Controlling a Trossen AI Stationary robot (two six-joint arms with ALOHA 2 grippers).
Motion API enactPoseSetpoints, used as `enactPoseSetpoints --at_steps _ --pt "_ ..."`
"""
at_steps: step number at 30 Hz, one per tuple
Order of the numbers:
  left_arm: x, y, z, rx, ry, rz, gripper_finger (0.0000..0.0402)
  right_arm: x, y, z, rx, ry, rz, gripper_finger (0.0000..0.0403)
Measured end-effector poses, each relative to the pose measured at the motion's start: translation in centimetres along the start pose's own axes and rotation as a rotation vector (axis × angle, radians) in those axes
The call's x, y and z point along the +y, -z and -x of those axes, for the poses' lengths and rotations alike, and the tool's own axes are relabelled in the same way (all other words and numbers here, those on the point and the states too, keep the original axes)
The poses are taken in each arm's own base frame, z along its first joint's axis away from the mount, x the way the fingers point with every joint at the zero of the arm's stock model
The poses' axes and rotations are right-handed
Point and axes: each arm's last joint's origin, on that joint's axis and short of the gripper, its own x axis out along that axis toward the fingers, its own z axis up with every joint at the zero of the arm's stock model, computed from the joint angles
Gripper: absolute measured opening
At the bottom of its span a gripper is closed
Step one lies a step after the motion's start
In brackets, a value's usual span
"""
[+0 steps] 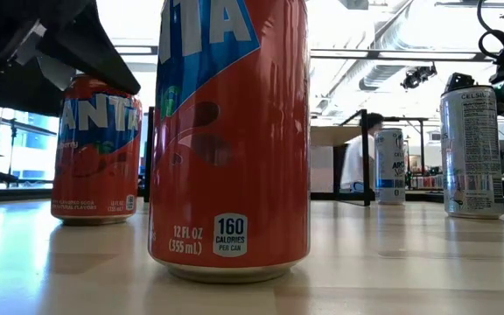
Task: Place canned beverage on shelf
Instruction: Put the red soda can on the shelf
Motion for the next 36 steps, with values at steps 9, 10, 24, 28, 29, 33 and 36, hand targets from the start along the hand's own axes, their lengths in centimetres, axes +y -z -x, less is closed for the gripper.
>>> enactPoseSetpoints --at_steps 9,10,24,28,29,33,36 --pt "0.5 1.0 -0.7 -0.049 -0.006 -0.003 0.0399 0.0 0.0 0.0 0.000 0.000 0.000 0.0328" --pt "0.6 1.0 -0.7 -0.051 -0.008 0.000 0.0398 0.0 0.0 0.0 0.000 0.000 0.000 0.0328" --pt "1.0 0.9 -1.0 -0.114 -0.005 -0.150 0.0343 0.0 0.0 0.0 0.000 0.000 0.000 0.0328" --pt "0.9 0.9 -1.0 -0.137 0.005 -0.199 0.0309 0.0 0.0 0.0 0.000 0.000 0.000 0.0328" --pt "0.8 0.9 -1.0 -0.139 0.008 -0.210 0.0299 0.0 0.0 0.0 0.000 0.000 0.000 0.0328" --pt "0.7 0.9 -1.0 -0.145 0.018 -0.213 0.0261 0.0 0.0 0.0 0.000 0.000 0.000 0.0328" --pt "0.7 0.9 -1.0 -0.145 0.019 -0.194 0.0244 0.0 0.0 0.0 0.000 0.000 0.000 0.0328"
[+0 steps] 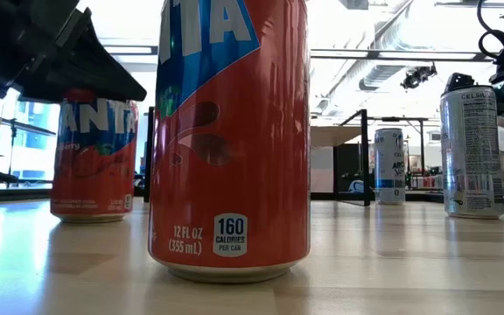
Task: Place canned beverage on shelf
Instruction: Put the red soda can on the shelf
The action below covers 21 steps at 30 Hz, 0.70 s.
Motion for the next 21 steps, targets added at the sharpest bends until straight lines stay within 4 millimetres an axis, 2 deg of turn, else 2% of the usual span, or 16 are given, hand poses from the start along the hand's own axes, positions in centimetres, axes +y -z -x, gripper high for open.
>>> enactPoseSetpoints --at_steps 13,17,21 --pt "-0.02 -0.02 0.00 -0.006 0.001 0.019 0.0228 0.00 -0.01 0.00 -0.001 0.000 0.000 0.0328" --pt "0.39 -0.07 0.00 0.008 -0.023 0.123 0.0245 0.00 0.00 0.00 0.000 0.000 0.000 0.0328" --pt "0.39 0.14 0.19 0.036 -0.028 0.151 0.0280 0.00 0.01 0.00 0.000 0.000 0.000 0.0328"
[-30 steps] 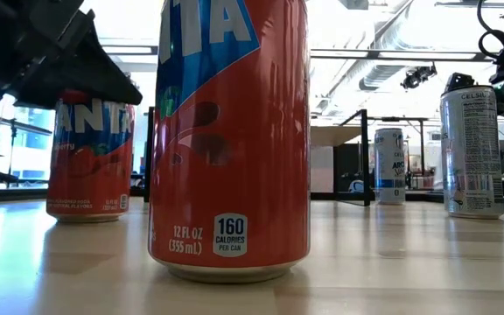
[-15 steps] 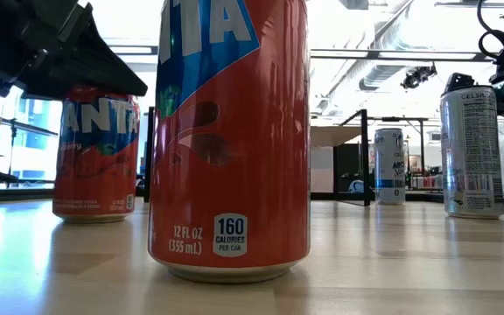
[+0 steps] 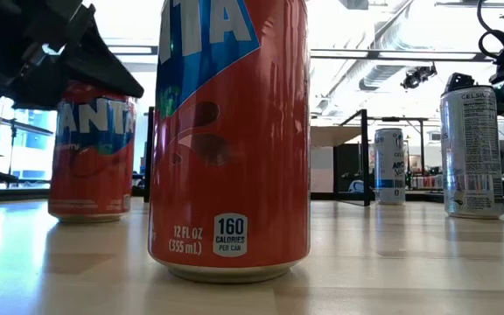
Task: Place canned beverage on shelf
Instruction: Put the red soda can on the shelf
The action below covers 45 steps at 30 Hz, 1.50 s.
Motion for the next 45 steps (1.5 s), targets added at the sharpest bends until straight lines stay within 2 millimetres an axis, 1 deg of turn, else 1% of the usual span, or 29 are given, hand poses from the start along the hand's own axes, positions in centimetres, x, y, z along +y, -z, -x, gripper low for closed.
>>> enactPoseSetpoints --at_steps 4,8,11,14,21,26,31,39,40,45 --pt "0.2 0.5 0.2 0.056 -0.021 -0.014 0.0324 0.0 0.0 0.0 -0.001 0.000 0.000 0.0328" --pt "0.3 0.6 0.6 0.072 -0.020 0.001 0.0363 0.0 0.0 0.0 0.000 0.000 0.000 0.0328" --pt "0.3 0.7 0.8 0.089 -0.021 0.027 0.0380 0.0 0.0 0.0 0.000 0.000 0.000 0.0328" --pt "0.5 0.9 1.0 0.112 -0.030 0.036 0.0382 0.0 0.0 0.0 -0.001 0.000 0.000 0.0328" --pt "2.5 2.7 -0.1 0.067 0.008 0.050 0.0371 0.0 0.0 0.0 0.000 0.000 0.000 0.0328" --pt "3.3 3.5 -0.6 0.038 0.040 0.027 0.0360 0.0 0.0 0.0 0.000 0.000 0.000 0.0328" --pt "3.4 3.6 -0.7 0.017 0.053 -0.055 0.0334 0.0 0.0 0.0 -0.001 0.000 0.000 0.0328" --pt "3.1 3.6 -0.8 -0.008 0.077 -0.135 0.0258 0.0 0.0 0.0 0.000 0.000 0.000 0.0328" --pt "3.0 3.6 -0.8 -0.009 0.079 -0.138 0.0253 0.0 0.0 0.0 0.000 0.000 0.000 0.0328" --pt "2.9 3.6 -0.7 -0.011 0.084 -0.134 0.0253 0.0 0.0 0.0 -0.001 0.000 0.000 0.0328"
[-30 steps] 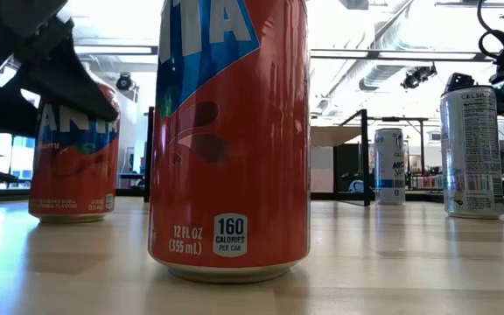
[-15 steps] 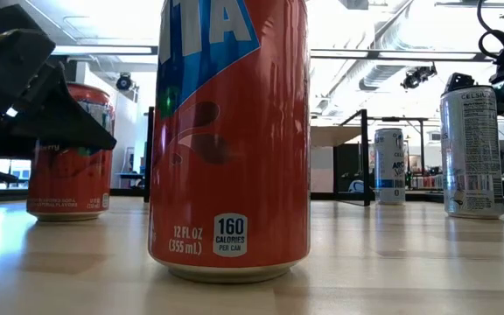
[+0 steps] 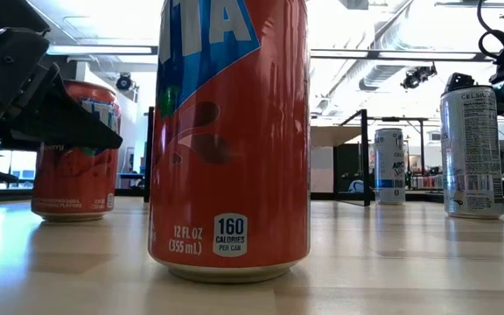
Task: Place canned beverage on shelf
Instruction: Put the red soda can on the shelf
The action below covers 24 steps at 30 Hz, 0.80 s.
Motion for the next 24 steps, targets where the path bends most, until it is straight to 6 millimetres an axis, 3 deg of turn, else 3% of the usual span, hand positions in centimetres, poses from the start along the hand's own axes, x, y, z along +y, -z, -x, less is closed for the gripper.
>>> enactPoseSetpoints --at_steps 13,24 --pt "-0.6 -1.3 0.2 -0.113 0.029 0.016 0.0253 0.0 0.0 0.0 0.000 0.000 0.000 0.0328" --pt "0.4 -7.8 -0.3 -0.097 -0.021 0.007 0.0266 0.0 0.0 0.0 0.000 0.000 0.000 0.0328"
